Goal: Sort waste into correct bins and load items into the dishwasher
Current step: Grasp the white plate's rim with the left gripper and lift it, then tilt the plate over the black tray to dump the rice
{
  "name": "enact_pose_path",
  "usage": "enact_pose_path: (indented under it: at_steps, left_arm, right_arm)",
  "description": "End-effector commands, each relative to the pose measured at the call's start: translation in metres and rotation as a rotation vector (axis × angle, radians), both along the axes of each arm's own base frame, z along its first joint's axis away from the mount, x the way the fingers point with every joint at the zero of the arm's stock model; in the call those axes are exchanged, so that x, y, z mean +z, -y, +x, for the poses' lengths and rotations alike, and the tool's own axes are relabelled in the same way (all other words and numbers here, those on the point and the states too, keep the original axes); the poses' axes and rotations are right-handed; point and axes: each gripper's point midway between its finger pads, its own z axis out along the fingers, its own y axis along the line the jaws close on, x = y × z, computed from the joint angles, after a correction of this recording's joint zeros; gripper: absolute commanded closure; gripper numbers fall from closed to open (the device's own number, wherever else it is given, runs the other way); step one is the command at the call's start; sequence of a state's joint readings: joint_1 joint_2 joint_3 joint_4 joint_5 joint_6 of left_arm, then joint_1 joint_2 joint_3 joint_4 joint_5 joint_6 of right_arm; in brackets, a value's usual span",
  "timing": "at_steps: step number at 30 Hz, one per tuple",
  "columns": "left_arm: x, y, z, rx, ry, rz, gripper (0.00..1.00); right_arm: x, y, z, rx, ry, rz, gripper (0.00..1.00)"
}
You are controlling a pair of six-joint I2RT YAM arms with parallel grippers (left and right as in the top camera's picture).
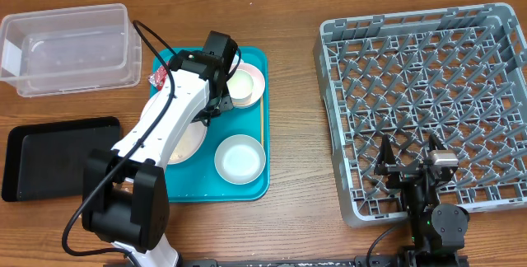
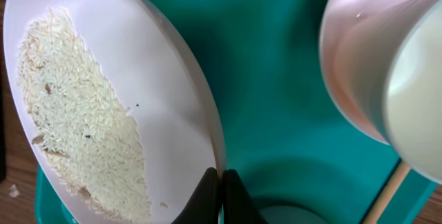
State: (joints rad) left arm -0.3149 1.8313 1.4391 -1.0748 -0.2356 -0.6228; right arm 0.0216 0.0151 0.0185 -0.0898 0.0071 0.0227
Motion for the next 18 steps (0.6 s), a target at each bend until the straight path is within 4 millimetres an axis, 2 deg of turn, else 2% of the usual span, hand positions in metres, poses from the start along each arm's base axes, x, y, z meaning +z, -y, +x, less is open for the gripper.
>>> enact_pose_path:
  at_steps: [1, 5, 13, 18]
  left_arm:
    - [0.009, -0.01, 0.004, 0.014, 0.022, 0.063, 0.96]
    - [0.022, -0.011, 0.006, 0.016, 0.024, 0.073, 0.96]
    - [0.067, -0.023, 0.025, 0.054, 0.1, 0.08, 0.96]
    - [0.086, -0.046, 0.031, 0.12, 0.121, 0.075, 0.96]
  right_arm:
    - [-0.003, 0.0, 0.0, -0.001, -0.001, 0.0, 0.0]
    - [-0.003, 0.0, 0.0, 0.0, -0.001, 0.0, 0.0]
    - [-0.003, 0.0, 0.0, 0.0, -0.001, -0.001, 0.0]
    - [-0.003, 0.0, 0.0, 0.0, -0.001, 0.0, 0.0]
